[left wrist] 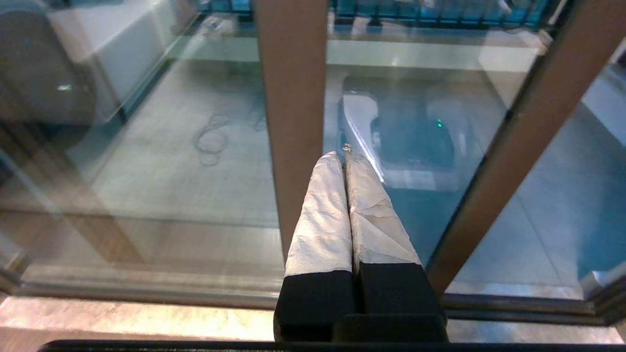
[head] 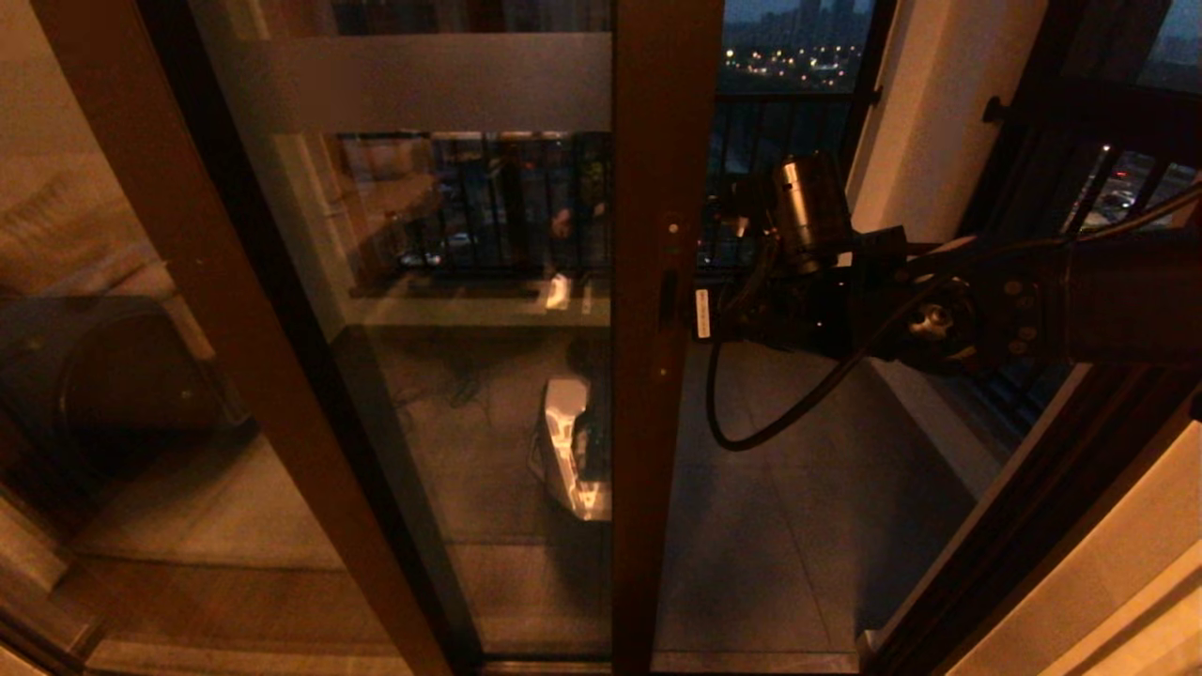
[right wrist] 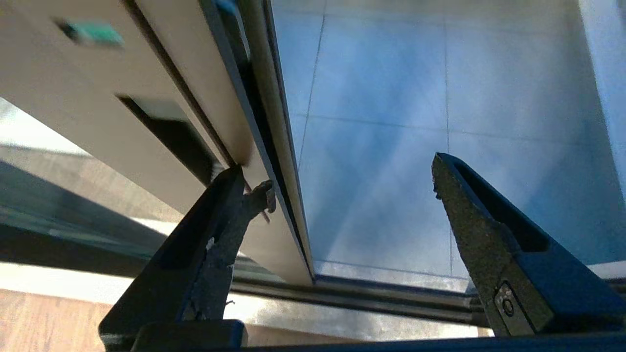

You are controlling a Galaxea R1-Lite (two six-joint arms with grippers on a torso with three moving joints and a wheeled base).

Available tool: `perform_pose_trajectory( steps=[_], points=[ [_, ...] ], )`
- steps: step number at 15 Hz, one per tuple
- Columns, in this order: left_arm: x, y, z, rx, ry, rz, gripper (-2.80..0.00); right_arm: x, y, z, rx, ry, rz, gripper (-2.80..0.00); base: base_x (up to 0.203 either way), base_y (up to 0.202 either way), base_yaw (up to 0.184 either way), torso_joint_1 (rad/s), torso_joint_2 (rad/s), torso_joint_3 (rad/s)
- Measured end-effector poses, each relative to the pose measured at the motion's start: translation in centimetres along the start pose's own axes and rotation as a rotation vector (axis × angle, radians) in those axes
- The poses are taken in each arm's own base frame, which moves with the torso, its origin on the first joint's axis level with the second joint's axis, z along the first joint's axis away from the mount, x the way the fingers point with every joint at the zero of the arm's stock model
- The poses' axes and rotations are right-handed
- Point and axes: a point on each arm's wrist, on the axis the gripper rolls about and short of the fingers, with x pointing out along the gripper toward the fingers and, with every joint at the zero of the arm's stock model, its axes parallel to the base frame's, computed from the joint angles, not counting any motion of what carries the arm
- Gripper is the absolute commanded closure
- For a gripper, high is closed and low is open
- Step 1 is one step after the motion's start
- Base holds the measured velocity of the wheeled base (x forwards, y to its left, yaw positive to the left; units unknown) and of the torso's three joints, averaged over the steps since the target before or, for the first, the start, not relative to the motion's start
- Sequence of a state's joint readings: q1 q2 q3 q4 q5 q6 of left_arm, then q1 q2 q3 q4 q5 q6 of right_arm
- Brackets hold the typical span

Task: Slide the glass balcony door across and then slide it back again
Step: Close the slid door

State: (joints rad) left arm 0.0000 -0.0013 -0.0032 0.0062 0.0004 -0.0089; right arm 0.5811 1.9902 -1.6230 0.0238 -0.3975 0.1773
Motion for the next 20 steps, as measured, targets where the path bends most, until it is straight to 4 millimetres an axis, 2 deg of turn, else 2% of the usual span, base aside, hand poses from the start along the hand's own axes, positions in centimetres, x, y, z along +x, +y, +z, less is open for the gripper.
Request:
perform_pose_trajectory(
  steps=[2,7,10,15,20],
  points=[
    [0.0,0.0,0.0,0.000,0.000,0.000,0.00,-0.4,0.0,0.2,0.001,-0.002,0.004,-2.80,0.000,0.000,0.000,0.000,0.00,0.000],
    [0.0,0.0,0.0,0.000,0.000,0.000,0.00,-2.2,-0.5,-0.8,-0.022,0.041,0.011,-2.80,0.000,0.000,0.000,0.000,0.00,0.000],
    [0.0,0.0,0.0,0.000,0.000,0.000,0.00,-2.8,-0.2,-0.5,-0.021,0.028,0.025,-2.80,0.000,0.000,0.000,0.000,0.00,0.000],
    [0.0,0.0,0.0,0.000,0.000,0.000,0.00,-1.0,0.4,0.0,-0.028,0.010,0.023,-2.80,0.000,0.000,0.000,0.000,0.00,0.000],
    [0.0,0.0,0.0,0.000,-0.001,0.001,0.00,1.2,-1.0,0.3,-0.034,0.011,-0.020,-2.80,0.000,0.000,0.000,0.000,0.00,0.000]
  ],
)
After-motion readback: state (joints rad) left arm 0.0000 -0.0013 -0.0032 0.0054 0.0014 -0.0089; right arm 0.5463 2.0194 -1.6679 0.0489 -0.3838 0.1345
